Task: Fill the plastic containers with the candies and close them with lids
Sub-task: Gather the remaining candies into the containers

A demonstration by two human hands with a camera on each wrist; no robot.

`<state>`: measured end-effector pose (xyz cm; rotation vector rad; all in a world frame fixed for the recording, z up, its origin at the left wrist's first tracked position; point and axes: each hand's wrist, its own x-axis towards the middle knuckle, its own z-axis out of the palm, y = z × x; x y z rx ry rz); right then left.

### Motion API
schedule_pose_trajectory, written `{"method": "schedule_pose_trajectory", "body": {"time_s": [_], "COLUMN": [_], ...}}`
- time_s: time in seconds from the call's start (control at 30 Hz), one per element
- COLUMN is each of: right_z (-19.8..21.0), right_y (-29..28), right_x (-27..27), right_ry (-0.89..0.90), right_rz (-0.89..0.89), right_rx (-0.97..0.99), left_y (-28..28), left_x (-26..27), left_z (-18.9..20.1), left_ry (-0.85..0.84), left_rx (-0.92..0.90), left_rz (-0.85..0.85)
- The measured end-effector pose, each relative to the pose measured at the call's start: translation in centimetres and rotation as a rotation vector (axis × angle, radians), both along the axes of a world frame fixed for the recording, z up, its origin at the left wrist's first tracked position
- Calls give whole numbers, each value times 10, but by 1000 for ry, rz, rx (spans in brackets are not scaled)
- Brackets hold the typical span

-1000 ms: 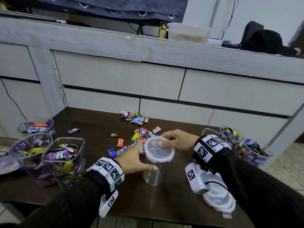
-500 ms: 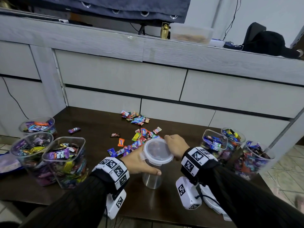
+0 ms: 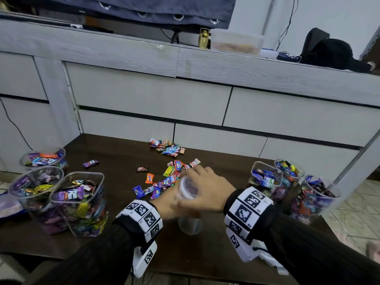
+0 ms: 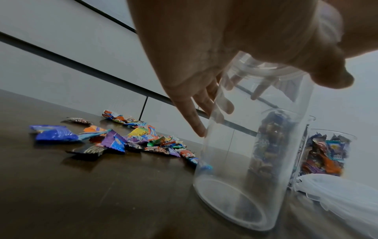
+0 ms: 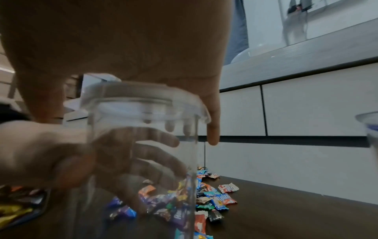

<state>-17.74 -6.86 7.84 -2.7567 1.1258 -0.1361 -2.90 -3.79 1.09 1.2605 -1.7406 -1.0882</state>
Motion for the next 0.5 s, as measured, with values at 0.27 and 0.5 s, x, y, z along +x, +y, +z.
{"method": "schedule_pose_trajectory", "body": {"time_s": [0.27, 0.5], "right_z": [17, 49], "right_y": [-7, -7], "right_x": [-11, -69], "right_ry": [-203, -233], "right_rz": [33, -50], "right_rx": [80, 0], "left_y": [2, 2], "left_x": [5, 6], "left_z": [-5, -13], "left_ry": [109, 159], "left_rx": [75, 86], "left_rz": [-23, -1]}}
